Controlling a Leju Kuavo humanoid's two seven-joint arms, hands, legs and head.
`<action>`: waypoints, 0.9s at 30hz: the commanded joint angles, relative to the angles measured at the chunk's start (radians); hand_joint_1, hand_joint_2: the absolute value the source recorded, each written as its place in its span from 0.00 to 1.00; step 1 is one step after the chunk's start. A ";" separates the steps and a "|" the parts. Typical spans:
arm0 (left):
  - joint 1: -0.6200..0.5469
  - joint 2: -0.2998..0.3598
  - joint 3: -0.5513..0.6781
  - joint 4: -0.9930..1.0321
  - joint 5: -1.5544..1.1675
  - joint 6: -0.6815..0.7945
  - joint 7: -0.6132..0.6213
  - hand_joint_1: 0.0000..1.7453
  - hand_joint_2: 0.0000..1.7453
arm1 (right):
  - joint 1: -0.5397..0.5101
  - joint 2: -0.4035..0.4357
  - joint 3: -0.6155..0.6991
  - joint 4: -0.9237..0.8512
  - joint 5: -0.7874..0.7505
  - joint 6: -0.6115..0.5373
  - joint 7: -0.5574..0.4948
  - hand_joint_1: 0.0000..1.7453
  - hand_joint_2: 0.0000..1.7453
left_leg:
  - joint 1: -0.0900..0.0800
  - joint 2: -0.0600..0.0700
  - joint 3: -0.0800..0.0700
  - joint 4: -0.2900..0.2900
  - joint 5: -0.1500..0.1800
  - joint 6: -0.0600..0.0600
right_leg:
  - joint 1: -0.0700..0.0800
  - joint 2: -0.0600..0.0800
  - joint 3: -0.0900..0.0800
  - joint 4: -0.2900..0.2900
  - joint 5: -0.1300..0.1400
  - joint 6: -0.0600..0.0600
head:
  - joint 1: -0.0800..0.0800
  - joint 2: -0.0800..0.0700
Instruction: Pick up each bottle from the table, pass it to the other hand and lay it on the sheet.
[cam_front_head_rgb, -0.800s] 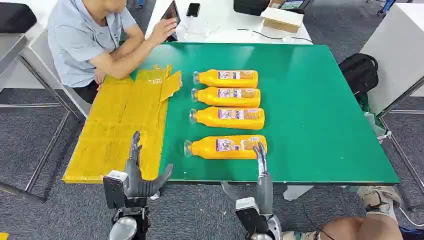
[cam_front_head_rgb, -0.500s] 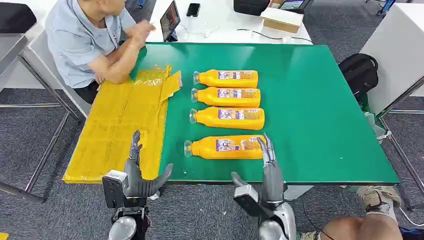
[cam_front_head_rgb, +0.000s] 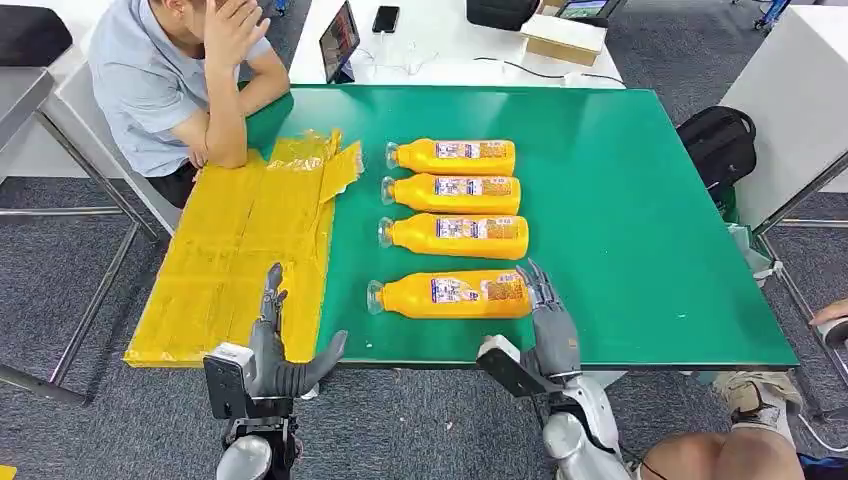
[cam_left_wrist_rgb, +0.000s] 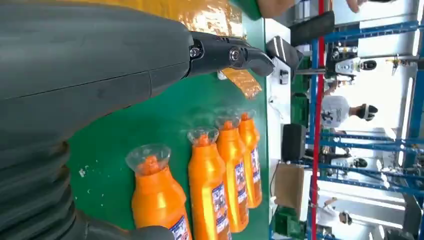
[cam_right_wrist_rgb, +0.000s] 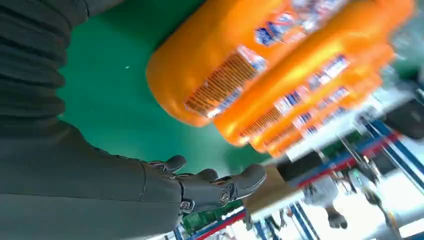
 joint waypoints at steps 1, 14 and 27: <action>-0.041 0.008 0.011 0.036 -0.005 -0.037 0.015 0.00 1.00 | -0.246 -0.058 0.114 0.260 0.070 0.138 0.096 0.00 1.00 | 0.000 0.006 0.003 0.000 -0.001 0.000 | 0.000 0.004 0.002 -0.001 0.001 -0.001 | 0.000 0.000; -0.050 0.009 0.004 0.052 -0.006 -0.048 0.015 0.00 1.00 | -0.290 -0.052 0.138 0.308 0.074 0.158 0.102 0.00 1.00 | 0.000 0.002 0.003 0.000 0.001 0.001 | 0.000 0.001 0.003 0.000 0.000 -0.001 | 0.000 0.000; -0.086 0.013 -0.009 0.096 0.002 -0.062 0.014 0.00 1.00 | -0.458 -0.012 0.268 0.548 0.122 0.251 0.126 0.00 1.00 | 0.000 0.004 0.006 -0.001 0.000 0.001 | 0.000 0.002 0.005 0.000 0.000 -0.002 | 0.000 0.000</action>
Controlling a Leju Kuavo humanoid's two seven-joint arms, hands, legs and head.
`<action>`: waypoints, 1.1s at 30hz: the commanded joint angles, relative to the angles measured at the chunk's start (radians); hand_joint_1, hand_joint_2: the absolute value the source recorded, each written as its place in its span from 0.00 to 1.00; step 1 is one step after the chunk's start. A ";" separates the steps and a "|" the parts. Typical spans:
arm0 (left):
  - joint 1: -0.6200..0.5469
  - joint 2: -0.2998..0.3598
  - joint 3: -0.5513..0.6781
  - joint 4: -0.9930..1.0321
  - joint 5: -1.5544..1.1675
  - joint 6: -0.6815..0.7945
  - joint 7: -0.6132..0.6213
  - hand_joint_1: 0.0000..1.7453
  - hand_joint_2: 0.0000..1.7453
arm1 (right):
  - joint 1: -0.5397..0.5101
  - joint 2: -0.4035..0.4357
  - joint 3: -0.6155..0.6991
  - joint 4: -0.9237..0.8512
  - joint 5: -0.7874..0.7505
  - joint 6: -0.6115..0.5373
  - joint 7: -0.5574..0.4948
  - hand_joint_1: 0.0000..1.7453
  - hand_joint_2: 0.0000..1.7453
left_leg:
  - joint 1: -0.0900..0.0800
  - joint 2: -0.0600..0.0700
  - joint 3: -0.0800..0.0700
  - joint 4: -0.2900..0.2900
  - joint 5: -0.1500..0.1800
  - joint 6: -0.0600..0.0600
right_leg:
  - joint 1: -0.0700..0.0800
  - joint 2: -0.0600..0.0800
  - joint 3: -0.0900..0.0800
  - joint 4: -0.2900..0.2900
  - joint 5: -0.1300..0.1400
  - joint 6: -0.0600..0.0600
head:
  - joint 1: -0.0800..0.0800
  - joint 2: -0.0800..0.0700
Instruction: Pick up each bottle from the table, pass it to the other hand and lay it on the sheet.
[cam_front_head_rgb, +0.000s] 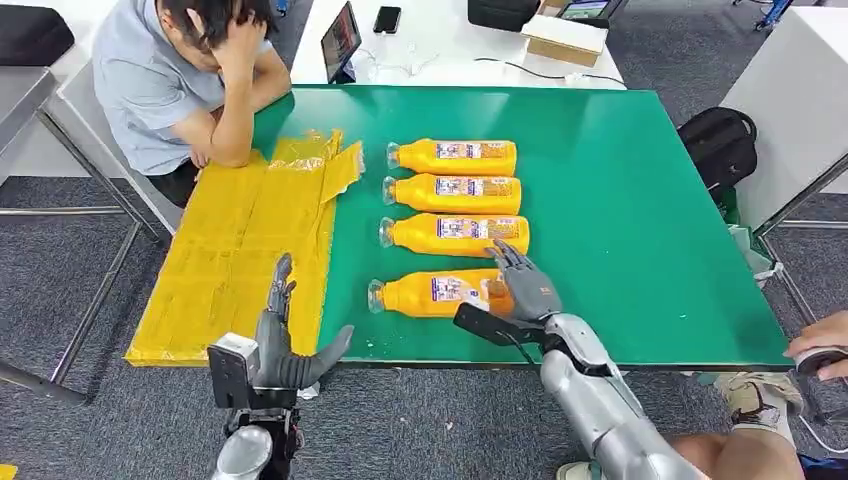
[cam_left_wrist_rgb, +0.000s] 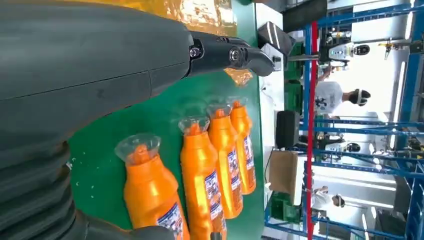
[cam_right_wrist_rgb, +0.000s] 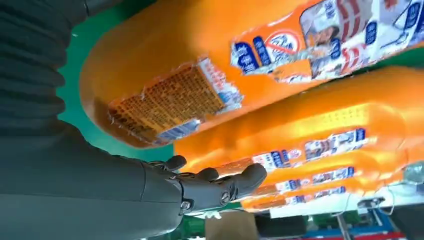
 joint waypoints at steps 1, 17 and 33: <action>-0.049 0.016 -0.009 0.078 0.009 -0.007 0.005 0.00 1.00 | -0.150 0.020 0.127 0.245 0.029 0.054 0.031 0.00 1.00 | 0.000 0.004 0.005 -0.001 -0.002 -0.001 | 0.000 0.003 0.004 0.000 -0.001 -0.002 | 0.000 0.000; -0.048 0.020 -0.001 0.080 0.037 -0.020 -0.003 0.00 1.00 | -0.218 -0.003 0.224 0.343 0.044 0.120 0.036 0.07 1.00 | 0.000 0.001 0.005 -0.001 -0.001 -0.001 | 0.000 0.000 0.004 -0.001 -0.001 -0.002 | 0.000 0.000; -0.051 0.028 0.013 0.087 0.052 -0.014 -0.014 0.00 1.00 | -0.199 -0.023 0.297 0.355 0.035 0.154 0.005 1.00 1.00 | 0.001 0.000 0.006 -0.001 -0.001 -0.001 | 0.001 -0.002 0.006 -0.002 -0.001 -0.002 | 0.000 0.000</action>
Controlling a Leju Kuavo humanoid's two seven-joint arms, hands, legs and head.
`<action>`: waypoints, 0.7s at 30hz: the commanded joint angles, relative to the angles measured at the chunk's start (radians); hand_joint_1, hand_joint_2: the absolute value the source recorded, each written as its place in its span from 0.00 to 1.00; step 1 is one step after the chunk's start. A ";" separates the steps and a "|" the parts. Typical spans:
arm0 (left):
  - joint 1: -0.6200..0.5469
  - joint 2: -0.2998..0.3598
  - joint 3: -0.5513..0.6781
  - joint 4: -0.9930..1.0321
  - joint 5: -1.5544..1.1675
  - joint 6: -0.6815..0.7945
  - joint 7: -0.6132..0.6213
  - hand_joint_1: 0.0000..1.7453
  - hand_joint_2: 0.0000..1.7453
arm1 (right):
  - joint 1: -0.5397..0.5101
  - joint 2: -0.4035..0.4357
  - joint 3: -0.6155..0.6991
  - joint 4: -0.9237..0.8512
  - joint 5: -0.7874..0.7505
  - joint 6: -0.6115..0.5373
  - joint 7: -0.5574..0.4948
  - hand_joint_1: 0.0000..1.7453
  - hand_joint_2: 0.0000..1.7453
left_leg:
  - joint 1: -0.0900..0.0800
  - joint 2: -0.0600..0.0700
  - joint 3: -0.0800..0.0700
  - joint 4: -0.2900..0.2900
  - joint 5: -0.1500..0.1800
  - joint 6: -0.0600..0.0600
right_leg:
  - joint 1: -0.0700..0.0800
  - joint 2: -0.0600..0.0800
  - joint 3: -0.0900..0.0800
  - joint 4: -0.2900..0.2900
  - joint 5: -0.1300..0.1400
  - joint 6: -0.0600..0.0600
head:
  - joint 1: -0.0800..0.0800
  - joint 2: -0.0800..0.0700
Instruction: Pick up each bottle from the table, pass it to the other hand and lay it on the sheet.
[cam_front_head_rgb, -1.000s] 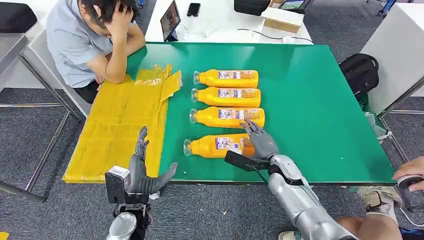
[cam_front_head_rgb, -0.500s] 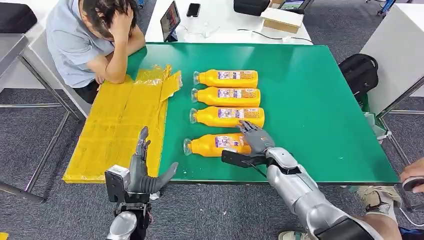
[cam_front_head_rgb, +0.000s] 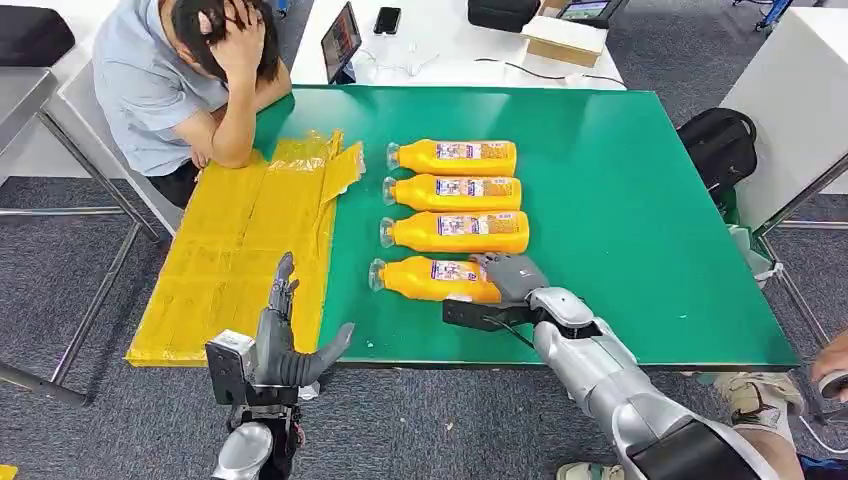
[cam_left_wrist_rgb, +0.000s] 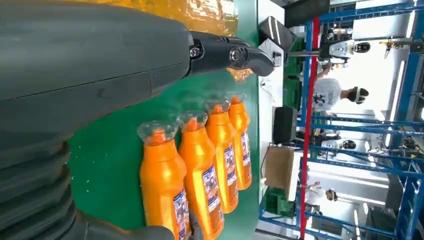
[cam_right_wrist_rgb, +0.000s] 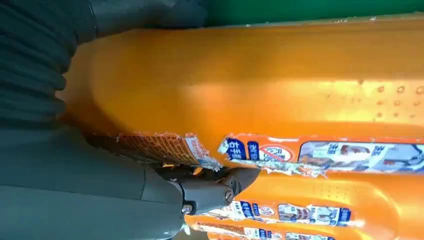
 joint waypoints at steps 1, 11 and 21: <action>-0.040 0.027 0.010 0.067 0.007 0.002 -0.004 0.00 1.00 | 0.019 -0.022 0.096 0.081 0.002 -0.014 -0.038 1.00 1.00 | 0.001 -0.001 0.006 -0.002 -0.002 -0.002 | 0.001 -0.002 0.007 -0.002 -0.002 -0.002 | 0.000 0.000; -0.045 0.028 0.023 0.046 0.009 0.006 -0.012 0.00 1.00 | 0.089 -0.018 0.049 0.001 -0.122 -0.037 -0.137 1.00 1.00 | 0.001 0.000 0.005 -0.002 -0.001 -0.001 | 0.002 -0.002 0.005 -0.002 -0.001 -0.002 | 0.000 0.000; -0.034 -0.004 0.029 0.003 0.058 0.088 0.068 0.00 1.00 | 0.383 0.092 -0.174 -0.548 -0.364 -0.177 -0.216 1.00 1.00 | 0.001 0.000 0.004 0.000 -0.002 -0.002 | 0.002 -0.001 0.004 0.000 -0.002 -0.002 | 0.000 0.000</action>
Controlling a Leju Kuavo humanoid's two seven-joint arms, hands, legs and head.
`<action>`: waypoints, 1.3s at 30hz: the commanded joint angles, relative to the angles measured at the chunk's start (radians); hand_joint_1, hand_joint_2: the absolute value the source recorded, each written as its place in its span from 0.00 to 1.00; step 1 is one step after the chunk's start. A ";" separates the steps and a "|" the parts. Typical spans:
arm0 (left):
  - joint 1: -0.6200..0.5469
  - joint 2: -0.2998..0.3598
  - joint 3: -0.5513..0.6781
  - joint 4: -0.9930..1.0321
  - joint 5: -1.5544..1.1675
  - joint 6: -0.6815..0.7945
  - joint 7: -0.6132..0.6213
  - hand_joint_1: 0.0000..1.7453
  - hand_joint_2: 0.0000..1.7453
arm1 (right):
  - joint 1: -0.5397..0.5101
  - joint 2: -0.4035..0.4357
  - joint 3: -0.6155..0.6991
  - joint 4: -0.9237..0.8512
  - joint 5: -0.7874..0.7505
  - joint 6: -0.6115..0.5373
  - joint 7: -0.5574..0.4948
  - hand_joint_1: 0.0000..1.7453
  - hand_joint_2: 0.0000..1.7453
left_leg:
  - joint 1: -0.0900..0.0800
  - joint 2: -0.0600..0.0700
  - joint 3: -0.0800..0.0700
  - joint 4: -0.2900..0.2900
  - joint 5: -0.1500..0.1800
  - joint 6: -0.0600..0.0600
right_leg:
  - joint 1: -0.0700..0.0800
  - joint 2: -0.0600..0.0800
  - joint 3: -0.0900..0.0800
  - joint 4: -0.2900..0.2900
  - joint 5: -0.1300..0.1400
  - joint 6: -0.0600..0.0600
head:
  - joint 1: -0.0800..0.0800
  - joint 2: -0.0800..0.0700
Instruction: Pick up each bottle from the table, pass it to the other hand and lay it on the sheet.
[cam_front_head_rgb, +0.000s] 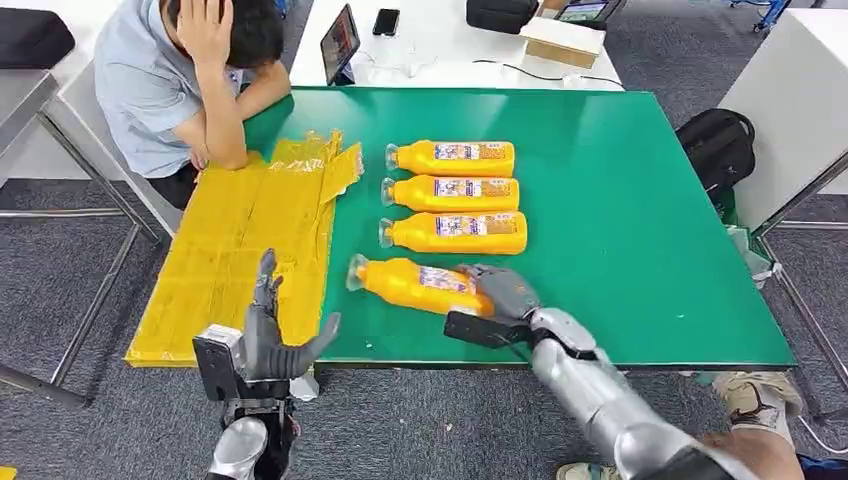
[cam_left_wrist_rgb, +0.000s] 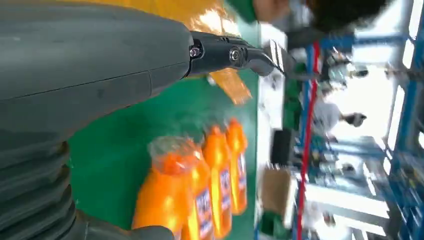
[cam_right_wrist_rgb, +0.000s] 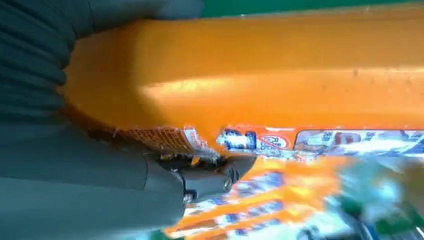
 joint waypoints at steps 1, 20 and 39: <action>-0.021 -0.001 0.005 0.013 0.024 0.009 0.043 0.00 1.00 | 0.201 0.075 -0.142 -0.359 -0.055 -0.055 -0.004 1.00 1.00 | 0.001 0.000 0.001 0.000 -0.002 -0.002 | 0.001 -0.001 0.001 0.001 -0.003 -0.003 | 0.000 0.000; -0.030 0.022 -0.136 -0.051 0.011 -0.030 0.043 0.00 1.00 | 0.312 0.233 -0.118 -0.562 -0.263 -0.284 -0.184 0.85 1.00 | 0.001 0.003 0.000 0.001 -0.004 -0.002 | 0.001 0.002 -0.001 0.002 -0.003 -0.003 | 0.000 0.000; -0.054 0.054 -0.220 -0.024 0.202 -0.287 0.041 0.00 1.00 | 0.174 0.263 0.120 -0.161 -0.136 -0.305 -0.202 1.00 1.00 | 0.001 0.004 0.002 -0.002 -0.002 -0.002 | 0.001 0.002 0.001 -0.002 -0.001 -0.002 | 0.000 0.000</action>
